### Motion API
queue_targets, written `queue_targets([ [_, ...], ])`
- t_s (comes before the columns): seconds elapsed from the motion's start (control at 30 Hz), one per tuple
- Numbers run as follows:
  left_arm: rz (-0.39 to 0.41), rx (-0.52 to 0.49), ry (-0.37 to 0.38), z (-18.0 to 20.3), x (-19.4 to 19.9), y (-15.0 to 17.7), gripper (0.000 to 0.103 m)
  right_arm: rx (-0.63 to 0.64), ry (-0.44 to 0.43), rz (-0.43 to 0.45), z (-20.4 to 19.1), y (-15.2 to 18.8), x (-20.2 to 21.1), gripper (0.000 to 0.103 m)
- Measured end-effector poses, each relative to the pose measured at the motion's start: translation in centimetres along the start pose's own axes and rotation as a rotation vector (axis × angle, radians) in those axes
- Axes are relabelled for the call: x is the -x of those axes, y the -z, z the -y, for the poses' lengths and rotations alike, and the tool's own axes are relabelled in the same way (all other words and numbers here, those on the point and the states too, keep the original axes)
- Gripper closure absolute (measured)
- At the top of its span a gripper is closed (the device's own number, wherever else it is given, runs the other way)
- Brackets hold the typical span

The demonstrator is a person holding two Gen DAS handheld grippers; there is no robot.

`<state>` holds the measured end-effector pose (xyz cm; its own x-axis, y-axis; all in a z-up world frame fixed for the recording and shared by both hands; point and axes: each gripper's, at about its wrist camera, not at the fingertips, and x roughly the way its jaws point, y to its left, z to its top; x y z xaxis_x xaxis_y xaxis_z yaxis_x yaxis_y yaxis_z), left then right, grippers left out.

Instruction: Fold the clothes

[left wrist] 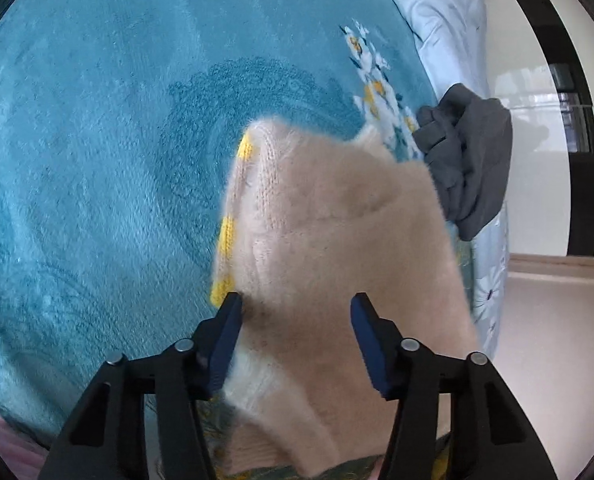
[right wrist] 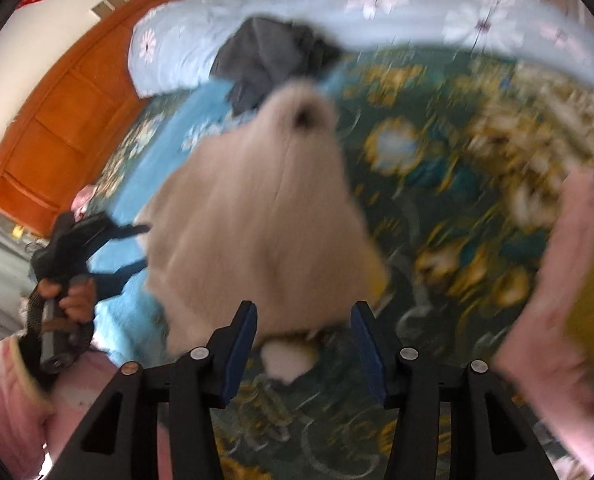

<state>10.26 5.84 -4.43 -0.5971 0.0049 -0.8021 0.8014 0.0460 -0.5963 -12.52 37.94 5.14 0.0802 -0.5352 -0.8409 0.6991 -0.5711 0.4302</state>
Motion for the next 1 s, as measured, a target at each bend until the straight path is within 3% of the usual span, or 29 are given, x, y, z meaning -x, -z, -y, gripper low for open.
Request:
queue_targets([
  [0.07, 0.002, 0.007, -0.004, -0.3, 0.0, 0.0, 0.065, -0.046, -0.054, -0.048, 0.2, 0.7, -1.8, 0.050],
  [0.1, 0.005, 0.012, -0.010, -0.6, 0.0, -0.1, 0.081, -0.069, -0.082, -0.071, 0.3, 1.0, -2.7, 0.050],
  [0.23, 0.007, 0.026, 0.049, -1.1, 0.3, -0.1, 0.083, -0.161, -0.190, -0.166, 0.7, 2.3, -6.3, 0.050],
  [0.37, 0.001, 0.038, 0.099, -1.5, 0.5, -0.2, 0.083, -0.240, -0.283, -0.204, 0.8, 3.2, -9.0, 0.041],
  [0.43, -0.001, 0.053, 0.113, -1.9, 0.6, -0.2, 0.083, -0.266, -0.307, -0.181, 0.5, 2.8, -9.5, 0.036],
  [0.6, -0.009, 0.093, 0.135, -2.4, 0.6, 0.0, 0.083, -0.319, -0.322, -0.094, -0.1, 1.3, -8.9, 0.036],
  [0.8, -0.039, 0.135, 0.171, -3.1, 0.5, 0.4, 0.080, -0.268, -0.364, 0.055, -1.5, -0.9, -3.7, 0.037],
  [0.93, -0.064, 0.123, 0.219, -2.5, 0.1, 0.5, 0.067, -0.193, -0.381, 0.188, -2.8, -3.0, 0.4, 0.037],
  [1.0, -0.084, 0.138, 0.260, -2.4, -0.2, 0.5, 0.061, -0.166, -0.375, 0.210, -2.9, -3.7, 0.9, 0.037],
])
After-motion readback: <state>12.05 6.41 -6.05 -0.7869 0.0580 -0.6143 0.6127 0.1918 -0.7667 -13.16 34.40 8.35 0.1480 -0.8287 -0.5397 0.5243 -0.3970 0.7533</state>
